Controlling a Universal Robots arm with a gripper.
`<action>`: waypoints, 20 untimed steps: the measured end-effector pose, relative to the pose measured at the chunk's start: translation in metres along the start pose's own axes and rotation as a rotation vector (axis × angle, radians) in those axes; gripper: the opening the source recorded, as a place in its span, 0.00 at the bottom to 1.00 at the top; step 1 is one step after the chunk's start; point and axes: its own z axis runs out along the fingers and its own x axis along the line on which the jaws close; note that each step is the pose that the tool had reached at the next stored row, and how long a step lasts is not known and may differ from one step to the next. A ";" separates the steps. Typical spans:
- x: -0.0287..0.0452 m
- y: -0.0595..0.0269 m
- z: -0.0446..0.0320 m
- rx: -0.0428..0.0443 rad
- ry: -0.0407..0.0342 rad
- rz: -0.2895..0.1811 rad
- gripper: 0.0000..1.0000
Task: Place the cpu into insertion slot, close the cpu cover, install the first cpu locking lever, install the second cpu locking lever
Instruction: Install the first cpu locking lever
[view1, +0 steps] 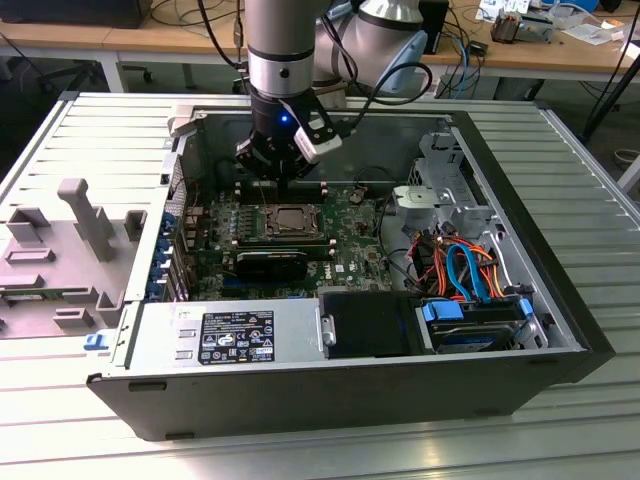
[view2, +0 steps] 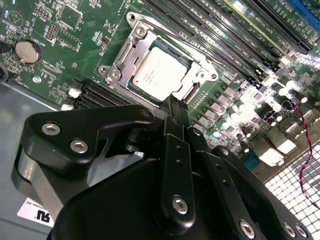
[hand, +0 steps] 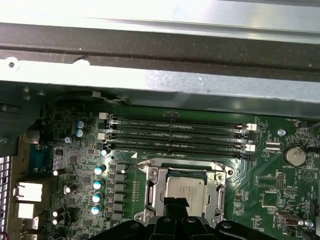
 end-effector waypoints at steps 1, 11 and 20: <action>0.0000 0.0001 0.0001 -0.0090 -0.0006 0.008 0.11; 0.0001 0.0001 -0.0010 -0.0148 -0.0011 0.017 0.11; 0.0043 0.0003 -0.0023 -0.0179 -0.0020 0.017 0.11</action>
